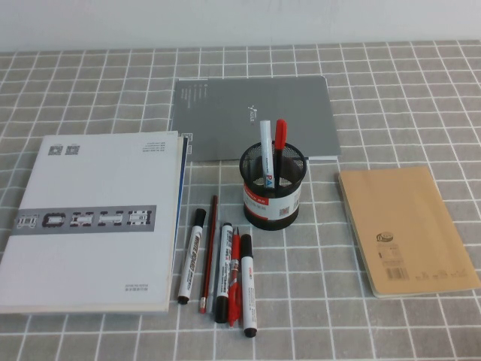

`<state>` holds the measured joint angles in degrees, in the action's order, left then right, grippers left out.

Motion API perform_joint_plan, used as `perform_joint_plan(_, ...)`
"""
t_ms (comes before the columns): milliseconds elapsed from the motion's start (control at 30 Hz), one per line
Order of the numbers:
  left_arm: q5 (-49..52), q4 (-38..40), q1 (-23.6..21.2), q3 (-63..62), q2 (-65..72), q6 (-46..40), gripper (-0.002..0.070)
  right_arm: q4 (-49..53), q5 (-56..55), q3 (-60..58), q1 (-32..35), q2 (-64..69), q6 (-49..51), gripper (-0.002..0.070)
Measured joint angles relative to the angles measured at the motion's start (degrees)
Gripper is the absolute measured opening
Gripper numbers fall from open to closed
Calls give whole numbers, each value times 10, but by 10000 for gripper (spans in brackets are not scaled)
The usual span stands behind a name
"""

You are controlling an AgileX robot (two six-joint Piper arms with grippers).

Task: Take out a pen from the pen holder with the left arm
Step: 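Take a marker out of the pen holder and lay it on the table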

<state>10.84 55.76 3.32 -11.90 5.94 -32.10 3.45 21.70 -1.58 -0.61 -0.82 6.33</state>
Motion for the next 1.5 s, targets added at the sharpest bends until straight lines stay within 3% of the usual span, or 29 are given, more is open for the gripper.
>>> perform_joint_plan(133,39,-1,0,-56,112,-74,-3,0,0,0,0,0,0,-13)
perform_joint_plan(267,57,-55,0,-90,209,-76,-3,0,0,0,0,0,0,-13)
perform_joint_plan(400,48,-236,22,-127,291,91,-3,0,0,0,0,0,0,-13)
perform_joint_plan(633,-164,-614,153,-144,390,465,-3,0,0,0,0,0,0,-13)
perform_joint_plan(700,-242,-684,176,-146,428,515,-3,0,0,0,0,0,0,-13)
perform_joint_plan(833,-398,-748,188,-149,542,552,11,0,0,0,0,0,0,-13)
perform_joint_plan(933,-479,-778,189,-154,625,576,111,0,0,0,0,0,0,-13)
perform_joint_plan(1133,-543,-833,189,-217,749,706,427,0,0,0,0,0,0,-13)
perform_joint_plan(1267,-551,-914,189,-277,811,737,489,0,0,0,0,0,0,-13)
perform_joint_plan(1500,-554,-984,189,-372,913,793,503,0,0,0,0,0,0,-13)
